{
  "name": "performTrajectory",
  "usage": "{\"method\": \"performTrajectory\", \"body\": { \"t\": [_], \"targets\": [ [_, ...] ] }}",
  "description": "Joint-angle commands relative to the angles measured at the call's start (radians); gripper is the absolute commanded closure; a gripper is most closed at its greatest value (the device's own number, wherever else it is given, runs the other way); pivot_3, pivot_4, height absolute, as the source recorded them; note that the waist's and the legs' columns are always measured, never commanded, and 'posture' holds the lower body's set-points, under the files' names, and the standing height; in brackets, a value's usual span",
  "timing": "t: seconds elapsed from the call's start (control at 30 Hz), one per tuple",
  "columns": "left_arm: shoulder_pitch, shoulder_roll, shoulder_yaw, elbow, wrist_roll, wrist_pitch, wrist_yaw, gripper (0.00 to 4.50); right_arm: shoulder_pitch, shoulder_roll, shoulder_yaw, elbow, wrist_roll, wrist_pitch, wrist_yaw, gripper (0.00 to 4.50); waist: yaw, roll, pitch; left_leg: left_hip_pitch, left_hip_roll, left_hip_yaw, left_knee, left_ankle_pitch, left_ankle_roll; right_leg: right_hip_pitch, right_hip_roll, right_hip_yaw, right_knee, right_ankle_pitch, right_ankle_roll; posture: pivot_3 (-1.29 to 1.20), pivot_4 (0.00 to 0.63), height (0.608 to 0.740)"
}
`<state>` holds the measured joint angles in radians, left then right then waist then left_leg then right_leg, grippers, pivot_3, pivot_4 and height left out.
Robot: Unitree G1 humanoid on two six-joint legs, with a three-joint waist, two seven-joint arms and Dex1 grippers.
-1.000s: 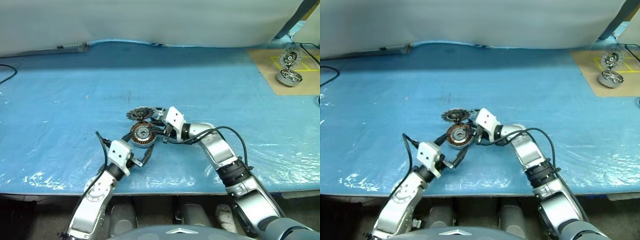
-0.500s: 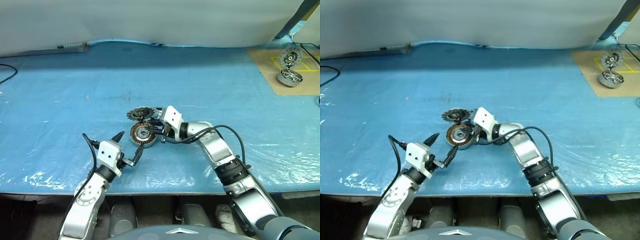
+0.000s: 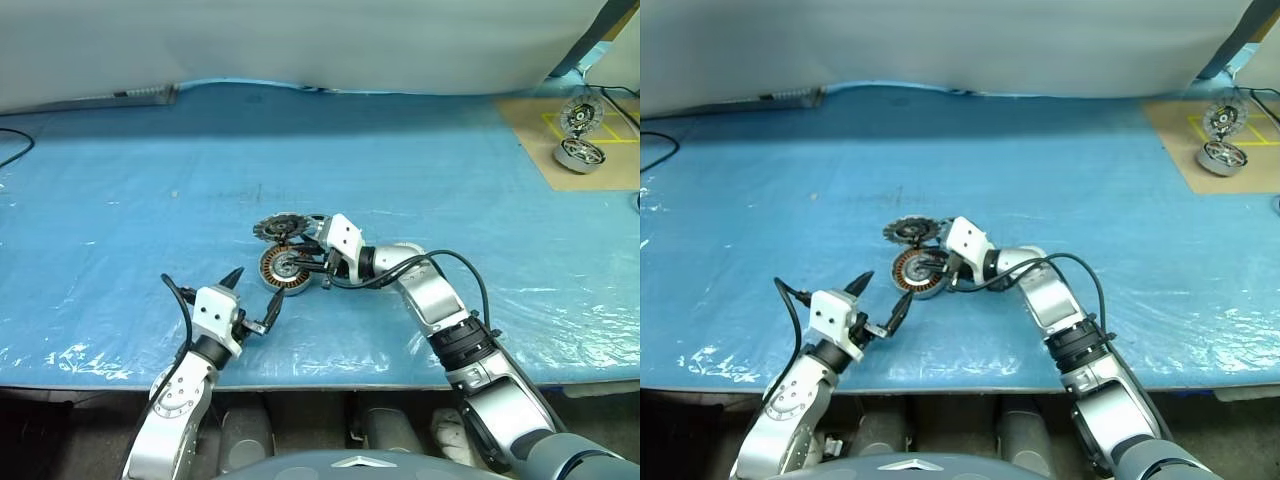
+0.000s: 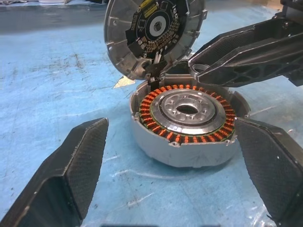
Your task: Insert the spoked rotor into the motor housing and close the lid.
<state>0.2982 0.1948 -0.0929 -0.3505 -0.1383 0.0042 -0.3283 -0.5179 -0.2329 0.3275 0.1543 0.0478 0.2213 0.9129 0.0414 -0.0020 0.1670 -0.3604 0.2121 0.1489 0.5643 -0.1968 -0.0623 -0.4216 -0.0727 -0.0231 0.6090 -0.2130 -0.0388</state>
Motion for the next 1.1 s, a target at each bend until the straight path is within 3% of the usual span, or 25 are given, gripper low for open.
{"method": "performTrajectory", "body": {
  "t": [0.03,0.43,1.1],
  "targets": [
    [0.008,-0.004,0.003,-0.019,0.001,-0.027,0.005,0.00,-0.020,0.017,0.011,0.016,0.008,-0.036,0.006,3.94,0.000,0.000,0.000,0.000,0.000,0.000,0.000,0.000,0.000,0.000,0.000,0.000,0.000,0.000,0.000,0.00,0.150,0.740],
    [-0.005,-0.011,-0.014,-0.001,0.008,-0.032,0.004,0.00,-0.057,0.065,0.026,0.171,-0.025,-0.106,-0.014,3.94,-0.001,0.000,0.000,0.000,0.000,0.000,0.000,0.000,0.000,0.000,0.000,0.000,0.000,0.000,0.000,0.00,0.150,0.740],
    [0.004,-0.015,-0.035,0.001,0.013,-0.033,0.006,0.00,-0.012,0.032,0.044,0.120,-0.026,-0.064,0.017,3.94,0.000,0.000,0.000,0.000,0.000,0.000,0.000,0.000,0.000,0.000,0.000,0.000,0.000,0.000,0.000,0.00,0.150,0.740]
  ]
}}
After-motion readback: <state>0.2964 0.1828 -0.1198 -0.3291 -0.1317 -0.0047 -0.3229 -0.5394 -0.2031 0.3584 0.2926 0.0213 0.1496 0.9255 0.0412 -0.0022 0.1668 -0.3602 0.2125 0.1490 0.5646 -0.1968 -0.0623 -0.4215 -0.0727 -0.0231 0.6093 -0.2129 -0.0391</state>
